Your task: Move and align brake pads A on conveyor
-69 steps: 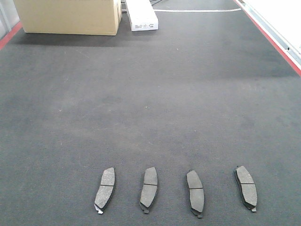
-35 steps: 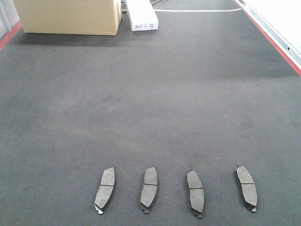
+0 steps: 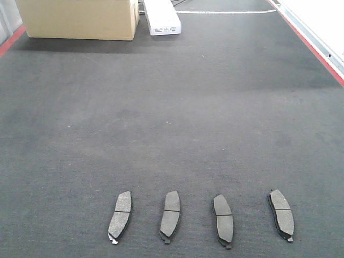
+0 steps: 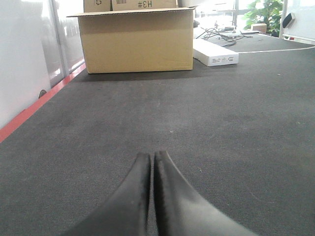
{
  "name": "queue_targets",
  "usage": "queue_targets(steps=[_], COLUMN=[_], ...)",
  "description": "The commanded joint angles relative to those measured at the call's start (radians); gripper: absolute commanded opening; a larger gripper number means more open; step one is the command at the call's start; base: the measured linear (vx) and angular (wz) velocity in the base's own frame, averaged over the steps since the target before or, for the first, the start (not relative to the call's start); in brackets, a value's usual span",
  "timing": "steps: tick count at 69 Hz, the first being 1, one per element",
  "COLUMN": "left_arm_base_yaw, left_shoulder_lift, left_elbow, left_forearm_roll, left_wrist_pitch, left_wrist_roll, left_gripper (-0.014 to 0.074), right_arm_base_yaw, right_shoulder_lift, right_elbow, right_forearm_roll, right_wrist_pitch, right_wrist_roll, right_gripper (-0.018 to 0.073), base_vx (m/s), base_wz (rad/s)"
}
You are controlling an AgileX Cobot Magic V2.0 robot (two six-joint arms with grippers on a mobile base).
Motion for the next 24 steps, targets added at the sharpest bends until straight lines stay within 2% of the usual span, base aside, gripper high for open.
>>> queue_targets(steps=[1, 24], left_arm_base_yaw=[-0.002, -0.002], left_shoulder_lift=[-0.011, -0.011], left_elbow=[-0.008, -0.008], left_forearm_roll=[0.000, 0.000], left_wrist_pitch=[-0.075, -0.075], left_wrist_roll=[0.000, 0.000], left_gripper=[-0.0007, -0.0007], right_arm_base_yaw=[-0.006, -0.006], right_shoulder_lift=[-0.016, -0.016], right_elbow=[0.020, 0.020], right_forearm_roll=[-0.007, -0.007], right_wrist_pitch=[-0.075, -0.075], right_wrist_roll=[-0.009, -0.008], right_gripper=[-0.0002, -0.0002], base_vx=[0.00, 0.00], base_wz=[0.00, 0.00])
